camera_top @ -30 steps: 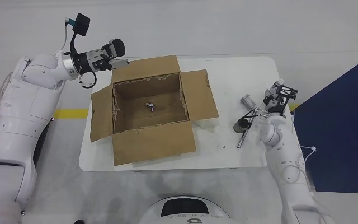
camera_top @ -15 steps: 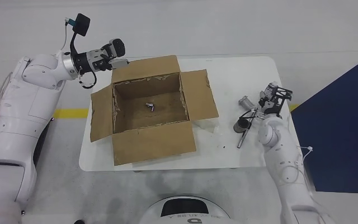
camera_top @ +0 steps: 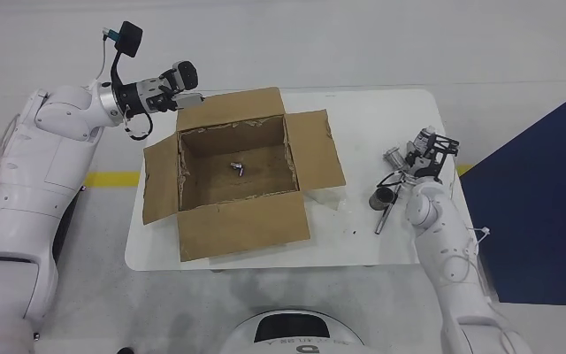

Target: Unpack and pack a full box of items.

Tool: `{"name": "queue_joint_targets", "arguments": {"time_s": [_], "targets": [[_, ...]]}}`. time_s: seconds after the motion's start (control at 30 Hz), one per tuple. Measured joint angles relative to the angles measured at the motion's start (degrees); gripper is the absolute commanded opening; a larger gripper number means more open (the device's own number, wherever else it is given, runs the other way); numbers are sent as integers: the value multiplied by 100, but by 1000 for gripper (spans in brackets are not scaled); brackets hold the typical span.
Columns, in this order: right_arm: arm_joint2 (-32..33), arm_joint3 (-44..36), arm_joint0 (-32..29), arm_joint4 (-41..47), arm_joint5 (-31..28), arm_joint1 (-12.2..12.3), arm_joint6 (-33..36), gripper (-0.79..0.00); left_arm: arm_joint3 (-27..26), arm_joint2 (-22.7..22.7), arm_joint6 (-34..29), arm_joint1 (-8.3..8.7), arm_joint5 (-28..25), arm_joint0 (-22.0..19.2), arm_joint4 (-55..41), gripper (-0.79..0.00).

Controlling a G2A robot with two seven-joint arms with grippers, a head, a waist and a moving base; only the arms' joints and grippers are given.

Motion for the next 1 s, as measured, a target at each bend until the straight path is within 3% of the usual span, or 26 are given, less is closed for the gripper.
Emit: {"name": "queue_joint_targets", "arguments": {"time_s": [0.23,0.47,0.83,1.0], "targets": [[13,188,111,31,-69,-3,-12,-779,0,0,0,0,0,0,0,0],[43,270,154,18,-119,6,2,-628,0,0,0,0,0,0,0,0],[88,391,209,2,-193,21,33,-588,0,0,0,0,0,0,0,0],[85,492,243,-13,-242,24,24,-529,0,0,0,0,0,0,0,0]]}}
